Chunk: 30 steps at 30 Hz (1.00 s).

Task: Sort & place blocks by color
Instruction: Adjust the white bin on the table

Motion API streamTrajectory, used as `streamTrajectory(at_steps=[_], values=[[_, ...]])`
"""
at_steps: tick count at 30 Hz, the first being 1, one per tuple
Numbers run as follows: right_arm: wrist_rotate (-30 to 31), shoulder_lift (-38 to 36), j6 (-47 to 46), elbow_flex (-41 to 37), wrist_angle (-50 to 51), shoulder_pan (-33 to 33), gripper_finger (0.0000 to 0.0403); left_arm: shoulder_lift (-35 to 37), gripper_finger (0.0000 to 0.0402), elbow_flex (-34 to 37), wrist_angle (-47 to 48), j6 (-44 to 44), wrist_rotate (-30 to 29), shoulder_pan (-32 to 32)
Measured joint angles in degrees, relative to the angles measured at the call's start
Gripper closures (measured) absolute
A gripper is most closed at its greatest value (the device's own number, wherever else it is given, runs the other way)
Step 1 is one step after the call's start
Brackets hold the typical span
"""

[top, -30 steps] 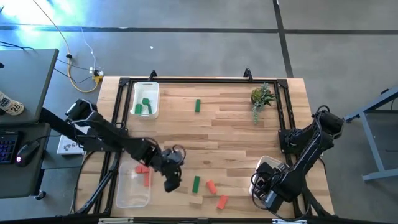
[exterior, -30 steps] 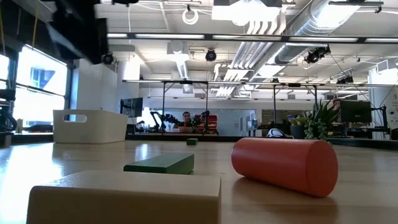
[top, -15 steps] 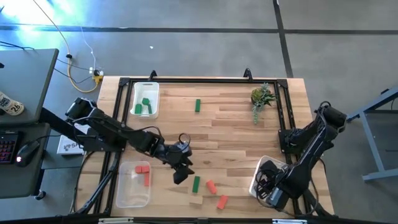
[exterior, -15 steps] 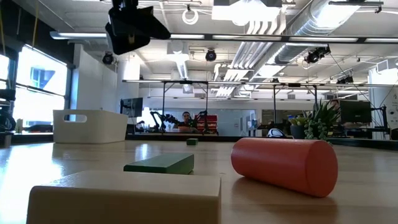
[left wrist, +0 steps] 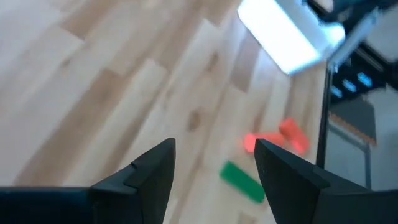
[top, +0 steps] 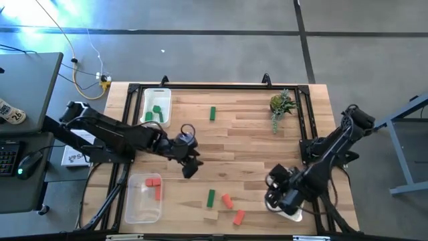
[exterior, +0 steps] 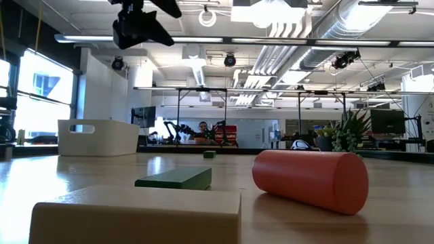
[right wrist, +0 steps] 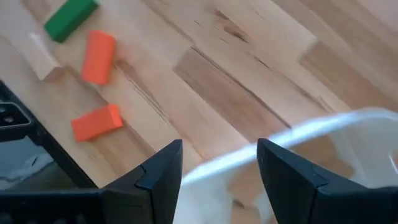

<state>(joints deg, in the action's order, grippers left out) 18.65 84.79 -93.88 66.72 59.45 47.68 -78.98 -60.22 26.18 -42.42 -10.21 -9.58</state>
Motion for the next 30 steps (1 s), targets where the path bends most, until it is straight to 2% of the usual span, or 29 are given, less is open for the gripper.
streamTrajectory(at_steps=[4, 10, 19, 23, 30], values=[[-3.36, 0.28, 8.07, 0.00, -2.55, -3.94, 0.0210, 1.85, 0.0195, -0.03, 3.61, -1.30, -2.13, 0.63], [-5.65, 0.35, 13.01, 0.00, -3.45, -6.62, 0.0210, 2.60, 0.0195, -0.01, 7.34, -1.44, -2.56, 0.57], [-14.95, 5.15, 16.17, 0.00, -9.86, -7.43, 0.0210, 2.47, 0.0195, 0.02, 7.47, -1.32, -3.39, 0.57], [-20.68, 8.21, 16.41, 0.00, -9.52, -7.41, 0.0210, 2.47, 0.0195, 0.02, 7.47, -0.89, -4.16, 0.57], [-23.93, 9.46, 13.03, 0.00, -7.77, -6.92, 0.0210, 2.43, 0.0195, 0.02, 7.47, -0.89, -4.16, 0.57]])
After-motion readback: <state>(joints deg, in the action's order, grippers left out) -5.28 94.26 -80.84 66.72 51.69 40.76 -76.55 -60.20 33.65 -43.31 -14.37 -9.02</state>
